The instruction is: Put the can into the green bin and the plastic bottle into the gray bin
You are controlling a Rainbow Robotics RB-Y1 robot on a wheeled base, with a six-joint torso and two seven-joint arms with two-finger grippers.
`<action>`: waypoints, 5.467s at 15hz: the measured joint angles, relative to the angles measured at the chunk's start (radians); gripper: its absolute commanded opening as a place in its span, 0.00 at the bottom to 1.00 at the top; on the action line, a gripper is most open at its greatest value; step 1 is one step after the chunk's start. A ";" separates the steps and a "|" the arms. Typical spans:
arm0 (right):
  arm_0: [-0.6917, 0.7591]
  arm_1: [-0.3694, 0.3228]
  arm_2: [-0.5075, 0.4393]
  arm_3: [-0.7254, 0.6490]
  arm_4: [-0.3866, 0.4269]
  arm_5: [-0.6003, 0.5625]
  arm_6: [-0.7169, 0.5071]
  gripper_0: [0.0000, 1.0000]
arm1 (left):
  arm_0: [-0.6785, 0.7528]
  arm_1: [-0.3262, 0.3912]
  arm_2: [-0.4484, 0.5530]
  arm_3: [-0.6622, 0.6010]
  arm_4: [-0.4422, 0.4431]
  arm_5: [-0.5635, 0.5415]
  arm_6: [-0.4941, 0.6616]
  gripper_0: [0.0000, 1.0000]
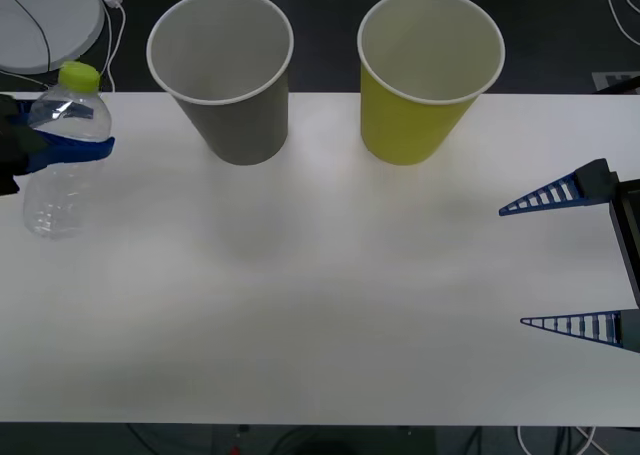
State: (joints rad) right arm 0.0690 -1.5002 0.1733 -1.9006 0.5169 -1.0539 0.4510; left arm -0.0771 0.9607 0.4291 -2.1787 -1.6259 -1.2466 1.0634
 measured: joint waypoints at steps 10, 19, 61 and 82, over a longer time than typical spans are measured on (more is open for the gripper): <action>0.000 0.000 0.000 0.000 0.000 0.000 0.000 1.00 | -0.358 0.174 -0.115 0.310 0.078 -0.204 -0.007 0.00; 0.000 0.000 0.000 0.000 0.000 0.000 0.000 1.00 | -0.694 0.175 -0.337 0.501 0.003 -0.303 -0.011 0.00; 0.000 0.000 0.000 0.000 0.000 0.000 0.000 1.00 | -1.618 -0.314 -1.052 1.432 -0.233 -0.220 -0.121 1.00; 0.000 0.000 0.000 0.000 0.000 0.000 0.000 1.00 | -1.559 -0.273 -1.052 1.352 -0.199 -0.222 -0.138 1.00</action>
State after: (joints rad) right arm 0.0690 -1.5002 0.1733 -1.9006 0.5169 -1.0538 0.4510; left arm -1.6366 0.6878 -0.6228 -0.8266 -1.8246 -1.4682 0.9253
